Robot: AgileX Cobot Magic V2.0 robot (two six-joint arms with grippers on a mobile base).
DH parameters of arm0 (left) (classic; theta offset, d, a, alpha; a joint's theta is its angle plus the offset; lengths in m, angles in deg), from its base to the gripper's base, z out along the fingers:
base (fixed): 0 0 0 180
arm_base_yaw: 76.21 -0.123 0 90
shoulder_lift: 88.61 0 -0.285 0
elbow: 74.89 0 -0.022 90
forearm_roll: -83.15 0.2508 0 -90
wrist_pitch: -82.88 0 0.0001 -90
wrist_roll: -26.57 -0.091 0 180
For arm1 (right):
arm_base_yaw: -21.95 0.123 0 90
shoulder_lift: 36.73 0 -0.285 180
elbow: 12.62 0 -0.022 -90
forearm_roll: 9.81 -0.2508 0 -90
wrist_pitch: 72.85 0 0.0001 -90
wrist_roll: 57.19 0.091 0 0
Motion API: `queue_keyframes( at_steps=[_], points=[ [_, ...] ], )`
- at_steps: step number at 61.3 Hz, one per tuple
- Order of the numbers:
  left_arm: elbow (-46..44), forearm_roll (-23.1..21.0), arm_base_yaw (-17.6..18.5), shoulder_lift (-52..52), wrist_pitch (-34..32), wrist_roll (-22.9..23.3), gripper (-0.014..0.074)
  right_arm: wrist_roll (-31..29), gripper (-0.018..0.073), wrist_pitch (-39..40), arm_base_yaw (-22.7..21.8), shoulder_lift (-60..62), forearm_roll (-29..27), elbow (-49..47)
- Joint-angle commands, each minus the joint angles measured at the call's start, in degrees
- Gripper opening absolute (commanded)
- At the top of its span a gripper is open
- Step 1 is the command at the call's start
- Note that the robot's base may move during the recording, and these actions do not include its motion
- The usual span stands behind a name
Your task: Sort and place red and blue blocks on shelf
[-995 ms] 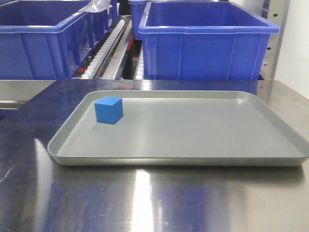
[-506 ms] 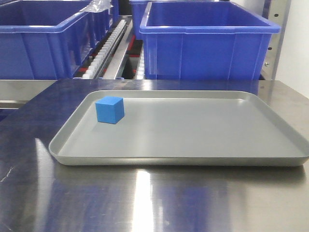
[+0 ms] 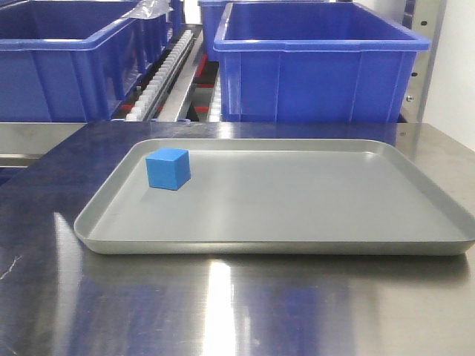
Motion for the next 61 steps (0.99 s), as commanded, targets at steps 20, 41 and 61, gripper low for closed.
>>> queue_keyframes(
  at_steps=[20,41,61],
  points=[
    [-2.14,-0.72,0.55,-0.12,-1.35,0.05,0.0076,-0.26,0.0059,5.01,-0.31,0.11,1.01,-1.62],
    [-2.14,-6.36,0.55,2.49,-1.27,-0.24,0.0076,-0.26,0.0059,5.01,-0.31,0.11,1.01,-1.62],
    [-8.52,-12.93,2.01,16.64,-1.28,-10.49,0.0196,-0.26,0.0059,5.01,-0.31,0.11,1.01,-1.62]
  ],
)
